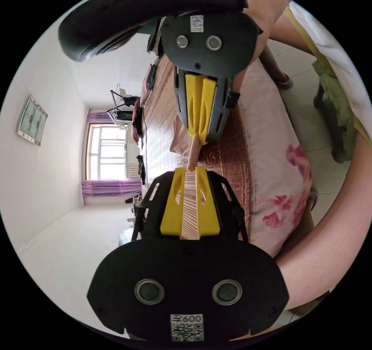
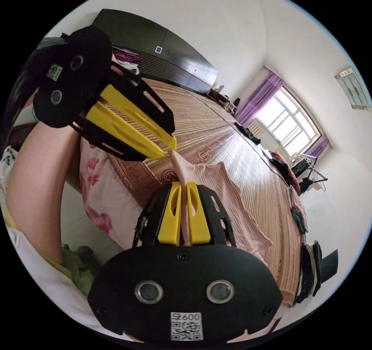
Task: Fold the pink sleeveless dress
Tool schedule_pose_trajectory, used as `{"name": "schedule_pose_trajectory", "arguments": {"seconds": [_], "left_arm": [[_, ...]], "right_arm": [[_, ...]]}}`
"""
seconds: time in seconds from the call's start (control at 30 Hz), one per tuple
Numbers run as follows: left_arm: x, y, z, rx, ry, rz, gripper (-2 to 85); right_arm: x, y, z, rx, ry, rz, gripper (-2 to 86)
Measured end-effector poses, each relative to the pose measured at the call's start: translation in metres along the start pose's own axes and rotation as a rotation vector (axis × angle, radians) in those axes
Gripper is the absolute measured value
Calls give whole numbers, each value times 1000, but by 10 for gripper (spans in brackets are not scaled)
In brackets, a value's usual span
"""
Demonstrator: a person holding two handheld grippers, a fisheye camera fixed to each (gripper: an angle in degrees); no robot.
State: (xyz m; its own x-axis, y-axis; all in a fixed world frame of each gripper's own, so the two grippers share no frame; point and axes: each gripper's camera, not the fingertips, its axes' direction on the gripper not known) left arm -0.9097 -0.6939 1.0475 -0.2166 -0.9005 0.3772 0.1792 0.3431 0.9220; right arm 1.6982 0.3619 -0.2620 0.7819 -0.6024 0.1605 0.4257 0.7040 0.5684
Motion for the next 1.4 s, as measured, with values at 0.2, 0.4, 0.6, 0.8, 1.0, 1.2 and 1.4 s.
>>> {"name": "schedule_pose_trajectory", "arguments": {"seconds": [0.2,0.4,0.6,0.8,1.0,1.2,1.4], "left_arm": [[27,-6,17,41,-36,23,117],[64,-11,56,105,-198,257,60],[48,-4,65,107,-212,173,30],[40,-3,59,69,-236,47,26],[55,-24,55,27,-189,-11,27],[51,-47,50,44,-136,-106,29],[72,-80,59,34,-115,-102,30]], "right_arm": [[-21,11,21,8,-13,-17,-8],[-64,22,40,18,56,-91,-8],[-106,48,61,-53,246,-197,-8],[-118,91,47,-154,356,-186,-7],[-157,105,35,-221,313,-193,-6],[-229,96,19,-245,325,-265,-6],[-300,66,-6,-294,331,-273,-5]]}}
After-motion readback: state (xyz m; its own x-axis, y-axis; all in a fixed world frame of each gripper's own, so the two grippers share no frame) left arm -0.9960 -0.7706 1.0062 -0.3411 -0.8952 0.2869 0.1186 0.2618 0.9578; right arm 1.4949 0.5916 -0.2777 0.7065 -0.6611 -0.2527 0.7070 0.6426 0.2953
